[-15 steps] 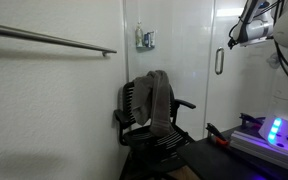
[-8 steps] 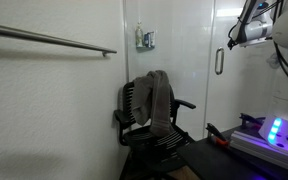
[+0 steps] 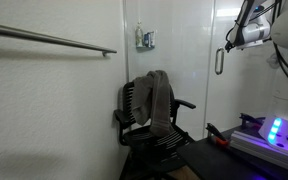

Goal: Open the shower door

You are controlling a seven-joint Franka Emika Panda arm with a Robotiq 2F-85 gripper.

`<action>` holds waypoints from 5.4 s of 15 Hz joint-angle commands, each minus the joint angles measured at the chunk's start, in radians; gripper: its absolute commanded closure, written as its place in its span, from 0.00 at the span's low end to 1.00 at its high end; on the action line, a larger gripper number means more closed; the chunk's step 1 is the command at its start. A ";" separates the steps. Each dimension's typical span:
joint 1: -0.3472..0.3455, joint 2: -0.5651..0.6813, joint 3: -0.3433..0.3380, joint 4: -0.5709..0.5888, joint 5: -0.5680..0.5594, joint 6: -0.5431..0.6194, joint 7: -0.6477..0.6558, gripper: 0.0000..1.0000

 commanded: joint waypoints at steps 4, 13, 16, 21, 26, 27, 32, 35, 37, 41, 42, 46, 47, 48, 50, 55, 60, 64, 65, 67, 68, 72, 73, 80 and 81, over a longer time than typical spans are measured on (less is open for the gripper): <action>-0.069 0.144 0.044 0.139 -0.050 -0.003 0.067 0.00; -0.358 0.243 0.355 0.301 -0.145 -0.051 0.204 0.00; -0.488 0.201 0.501 0.290 -0.233 -0.133 0.235 0.00; -0.490 0.178 0.486 0.279 -0.040 -0.130 0.058 0.00; -0.368 0.067 0.351 0.207 -0.099 -0.170 0.101 0.00; -0.357 0.038 0.345 0.186 -0.103 -0.196 0.103 0.00; -0.347 -0.095 0.394 0.072 -0.088 -0.272 0.101 0.00; -0.340 -0.102 0.395 0.025 -0.057 -0.217 0.082 0.00; -0.347 -0.059 0.377 0.032 -0.064 -0.176 0.076 0.00; -0.375 0.000 0.385 0.027 0.011 -0.082 -0.028 0.00; -0.377 0.015 0.387 0.028 0.026 -0.059 -0.045 0.00; -0.442 0.078 0.409 0.052 -0.127 0.025 0.047 0.00; -0.468 0.090 0.426 0.056 -0.169 0.046 0.076 0.00; -0.496 0.075 0.453 0.089 -0.213 0.001 0.103 0.00; -0.538 0.100 0.472 0.125 -0.267 0.005 0.127 0.00; -0.590 0.186 0.531 0.257 -0.289 0.002 0.157 0.00; -0.660 0.272 0.641 0.338 -0.300 0.002 0.214 0.25; -0.707 0.295 0.698 0.345 -0.305 0.002 0.234 0.47; -0.721 0.298 0.714 0.348 -0.306 0.002 0.238 0.56; -0.729 0.302 0.723 0.349 -0.300 0.000 0.240 0.69; -0.737 0.299 0.736 0.348 -0.302 -0.002 0.243 0.76; -0.624 0.226 0.629 0.295 -0.194 -0.020 0.223 0.97; -0.598 0.188 0.607 0.250 -0.176 -0.022 0.224 0.94; -0.507 -0.028 0.568 0.031 -0.063 -0.240 0.143 0.94; -0.481 -0.062 0.560 0.003 0.039 -0.280 0.042 0.94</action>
